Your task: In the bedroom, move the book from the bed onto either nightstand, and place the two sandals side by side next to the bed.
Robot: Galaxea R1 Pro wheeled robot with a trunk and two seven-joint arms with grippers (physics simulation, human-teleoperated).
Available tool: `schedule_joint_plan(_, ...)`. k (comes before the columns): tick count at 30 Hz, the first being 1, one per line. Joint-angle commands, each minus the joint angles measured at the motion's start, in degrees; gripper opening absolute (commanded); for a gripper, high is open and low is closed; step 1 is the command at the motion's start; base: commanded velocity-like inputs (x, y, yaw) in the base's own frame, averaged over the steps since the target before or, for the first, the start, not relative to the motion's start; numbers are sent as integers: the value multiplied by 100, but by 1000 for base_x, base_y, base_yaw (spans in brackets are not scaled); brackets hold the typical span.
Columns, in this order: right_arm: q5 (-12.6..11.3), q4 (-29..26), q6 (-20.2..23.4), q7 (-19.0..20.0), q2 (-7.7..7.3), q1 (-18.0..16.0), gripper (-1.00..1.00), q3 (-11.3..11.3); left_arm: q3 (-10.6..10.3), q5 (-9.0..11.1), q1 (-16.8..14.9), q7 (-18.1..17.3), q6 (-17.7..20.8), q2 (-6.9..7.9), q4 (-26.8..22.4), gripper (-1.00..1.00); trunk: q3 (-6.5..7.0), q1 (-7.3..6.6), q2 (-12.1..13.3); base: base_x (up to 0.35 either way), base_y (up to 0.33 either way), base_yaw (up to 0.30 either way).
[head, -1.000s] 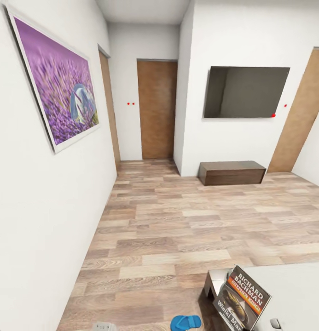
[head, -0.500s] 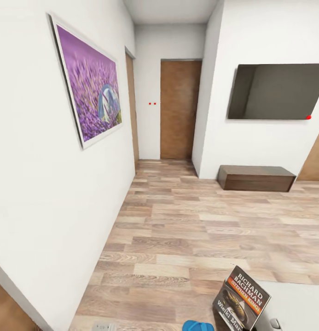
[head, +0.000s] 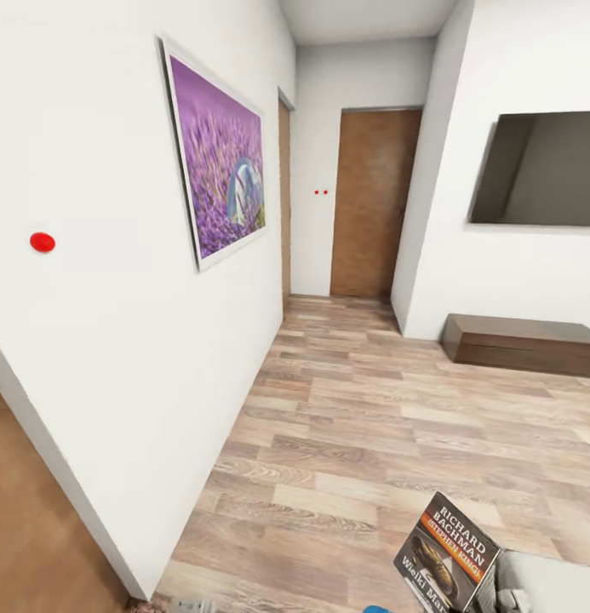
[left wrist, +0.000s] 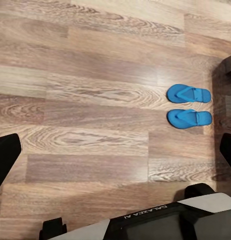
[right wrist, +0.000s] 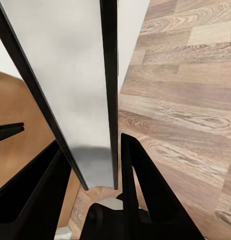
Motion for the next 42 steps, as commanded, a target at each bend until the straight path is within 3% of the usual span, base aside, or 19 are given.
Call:
schedule_joint_plan(1,-1,-2,22,22,0,-3,-100,-37,50,-59,-7,-12,-24,0,8,100,-11,3,-10,0,0,287)
schedule_joint_plan(12,-1,-2,22,27,0,-2,-100,-37,50,-59,-7,-12,-24,0,8,100,-11,3,-10,0,0,237)
schedule_joint_plan(29,-1,-8,22,31,0,-3,-100,-37,50,-59,-7,-12,-23,-3,8,100,-11,3,-10,0,0,29)
schedule_joint_plan(42,-1,-11,22,31,0,-2,-100,-37,50,-59,-7,-15,-23,0,8,100,-11,3,-10,0,0,260)
